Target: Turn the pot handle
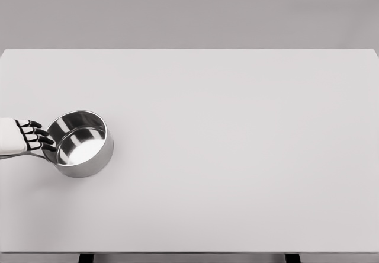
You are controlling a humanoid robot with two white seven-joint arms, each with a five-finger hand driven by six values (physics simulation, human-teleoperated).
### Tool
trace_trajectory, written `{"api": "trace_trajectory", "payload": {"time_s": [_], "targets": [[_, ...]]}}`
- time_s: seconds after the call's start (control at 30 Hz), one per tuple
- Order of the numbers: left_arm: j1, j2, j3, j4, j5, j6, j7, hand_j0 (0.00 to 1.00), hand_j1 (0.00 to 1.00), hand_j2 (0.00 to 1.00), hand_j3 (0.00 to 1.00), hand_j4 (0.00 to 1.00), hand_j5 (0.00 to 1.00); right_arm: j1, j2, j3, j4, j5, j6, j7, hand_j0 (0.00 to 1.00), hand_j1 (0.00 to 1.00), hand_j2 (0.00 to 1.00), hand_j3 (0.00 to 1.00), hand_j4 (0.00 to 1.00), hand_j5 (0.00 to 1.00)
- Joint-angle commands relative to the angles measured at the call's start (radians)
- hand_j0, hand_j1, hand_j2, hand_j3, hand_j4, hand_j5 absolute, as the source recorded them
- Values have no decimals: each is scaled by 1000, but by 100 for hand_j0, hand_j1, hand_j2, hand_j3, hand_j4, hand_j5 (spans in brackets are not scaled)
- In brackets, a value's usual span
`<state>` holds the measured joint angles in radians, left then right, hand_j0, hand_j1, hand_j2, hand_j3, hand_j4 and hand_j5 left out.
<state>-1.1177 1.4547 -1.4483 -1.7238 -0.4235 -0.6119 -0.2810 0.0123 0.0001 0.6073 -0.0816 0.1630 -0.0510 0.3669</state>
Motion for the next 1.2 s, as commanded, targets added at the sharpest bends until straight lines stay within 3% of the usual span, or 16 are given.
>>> {"api": "trace_trajectory", "payload": {"time_s": [0.0,0.9,1.17], "targets": [[-1,-5,3,1,-5,1,0,100,100,100,100,100,100,0,0,0,-1,0,0,1,100,100,100,100,100,100],[-28,-62,43,9,-113,1,6,100,100,100,100,100,100,0,0,0,0,0,-1,0,100,100,100,100,100,100],[-79,-51,65,9,-94,1,10,100,100,100,100,100,100,0,0,0,-1,0,-1,1,100,100,100,100,100,100]]}}
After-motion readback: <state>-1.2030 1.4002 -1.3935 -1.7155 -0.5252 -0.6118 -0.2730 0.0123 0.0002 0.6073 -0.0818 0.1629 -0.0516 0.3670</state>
